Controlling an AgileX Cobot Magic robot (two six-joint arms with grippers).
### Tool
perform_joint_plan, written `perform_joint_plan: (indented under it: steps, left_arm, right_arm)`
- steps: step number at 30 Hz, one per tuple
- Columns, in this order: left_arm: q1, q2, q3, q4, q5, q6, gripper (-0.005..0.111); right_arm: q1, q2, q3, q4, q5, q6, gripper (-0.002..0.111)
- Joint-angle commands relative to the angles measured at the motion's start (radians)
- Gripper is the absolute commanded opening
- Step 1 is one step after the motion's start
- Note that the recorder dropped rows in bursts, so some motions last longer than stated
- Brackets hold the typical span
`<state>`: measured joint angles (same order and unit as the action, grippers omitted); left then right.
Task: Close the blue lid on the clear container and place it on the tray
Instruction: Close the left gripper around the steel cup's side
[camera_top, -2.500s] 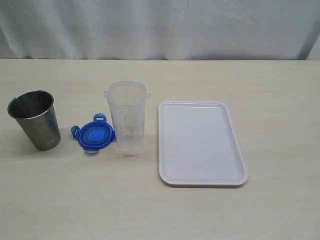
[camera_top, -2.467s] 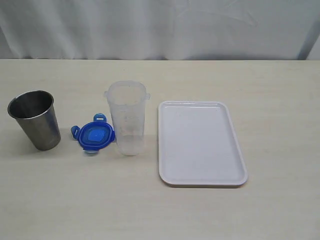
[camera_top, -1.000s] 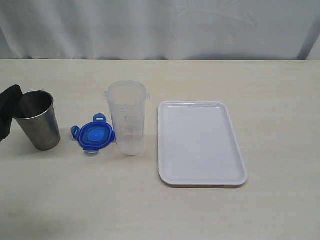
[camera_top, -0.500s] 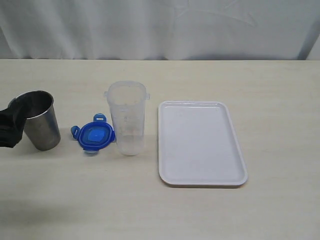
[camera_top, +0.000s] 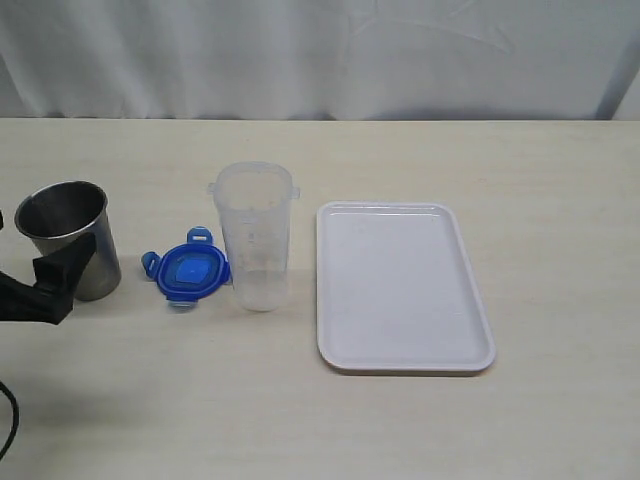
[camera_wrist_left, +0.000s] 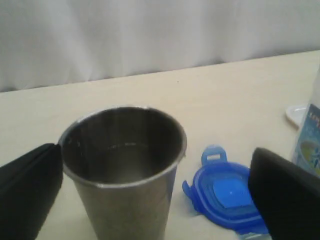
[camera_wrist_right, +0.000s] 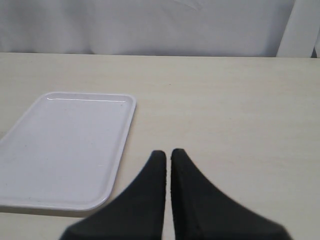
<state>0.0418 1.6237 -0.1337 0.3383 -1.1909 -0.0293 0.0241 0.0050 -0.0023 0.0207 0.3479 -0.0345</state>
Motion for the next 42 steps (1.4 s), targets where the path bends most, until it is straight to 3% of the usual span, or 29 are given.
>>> perform_joint_plan:
  steps: [1, 24, 42]
  left_arm:
    - [-0.008, 0.080, -0.015, -0.011, -0.030, 0.015, 0.105]
    - [-0.008, 0.340, -0.161, -0.036, -0.030, 0.022, 0.105]
    - [-0.008, 0.413, -0.241, -0.033, -0.030, 0.022, 0.105]
  right_arm:
    - [0.002, -0.005, 0.002, 0.001, -0.003, -0.004, 0.004]
    - [0.002, -0.005, 0.002, 0.001, -0.003, -0.004, 0.004]
    - [0.002, -0.005, 0.002, 0.001, -0.003, -0.004, 0.004]
